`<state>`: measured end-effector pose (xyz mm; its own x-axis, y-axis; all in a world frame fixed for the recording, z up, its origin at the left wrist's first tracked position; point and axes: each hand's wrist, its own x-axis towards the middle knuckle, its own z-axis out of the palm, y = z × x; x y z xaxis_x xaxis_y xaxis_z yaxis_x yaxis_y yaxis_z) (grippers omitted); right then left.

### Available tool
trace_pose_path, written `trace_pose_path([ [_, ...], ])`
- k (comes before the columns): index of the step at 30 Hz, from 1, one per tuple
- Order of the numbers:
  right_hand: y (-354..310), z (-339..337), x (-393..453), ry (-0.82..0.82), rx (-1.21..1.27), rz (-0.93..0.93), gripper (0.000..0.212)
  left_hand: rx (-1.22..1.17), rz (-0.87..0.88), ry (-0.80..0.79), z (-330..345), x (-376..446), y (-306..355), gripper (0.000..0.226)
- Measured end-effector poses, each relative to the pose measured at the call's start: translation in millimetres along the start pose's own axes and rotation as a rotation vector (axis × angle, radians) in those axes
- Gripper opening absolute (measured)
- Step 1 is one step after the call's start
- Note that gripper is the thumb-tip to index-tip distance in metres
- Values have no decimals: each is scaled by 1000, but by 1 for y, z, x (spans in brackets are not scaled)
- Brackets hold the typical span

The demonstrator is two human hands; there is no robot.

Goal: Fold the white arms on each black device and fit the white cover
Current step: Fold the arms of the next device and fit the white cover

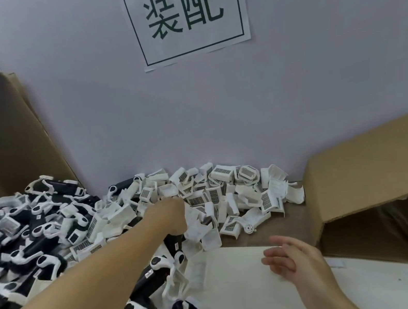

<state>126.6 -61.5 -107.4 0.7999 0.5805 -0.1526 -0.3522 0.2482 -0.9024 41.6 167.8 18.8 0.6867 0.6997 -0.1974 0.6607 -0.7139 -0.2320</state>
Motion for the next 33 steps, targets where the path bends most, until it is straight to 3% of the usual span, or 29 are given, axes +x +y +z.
trace_pose_path([
  [4, 1, 0, 1, 17, -38, -6, 26, 14, 43, 143, 1, -13, 2, 45],
  [8, 5, 0, -1, 10, -146, -57, 26, 46, 112, 508, -24, -34, 11, 49],
  [11, 9, -2, -4, -41, -222, -163, 22, -145, 233, 733, -44, -52, 25, 48],
  [12, 9, -2, -6, -75, -245, -212, 28, -270, 273, 753, -47, -57, 30, 48],
  [15, 9, -4, -11, -186, -333, -286, 90, -744, 367, 704, -35, -72, 53, 50],
  [17, 7, -4, -11, -243, -299, -271, 107, -1013, 388, 750, -5, -79, 74, 50],
  [19, 5, -5, -9, -281, -239, -258, 104, -1188, 363, 767, 28, -85, 93, 51],
  [23, 2, -15, -3, -200, -308, -320, 62, -1374, 314, 763, 72, -80, 108, 57],
  [25, -1, -18, 0, -177, -347, -316, 54, -1413, 324, 768, 84, -77, 108, 61],
  [28, -3, -18, -1, -207, -348, -299, 57, -1470, 279, 747, 99, -74, 112, 58],
  [33, 3, -16, 2, -132, -320, -357, 66, -1598, 50, 664, 112, -65, 124, 74],
])
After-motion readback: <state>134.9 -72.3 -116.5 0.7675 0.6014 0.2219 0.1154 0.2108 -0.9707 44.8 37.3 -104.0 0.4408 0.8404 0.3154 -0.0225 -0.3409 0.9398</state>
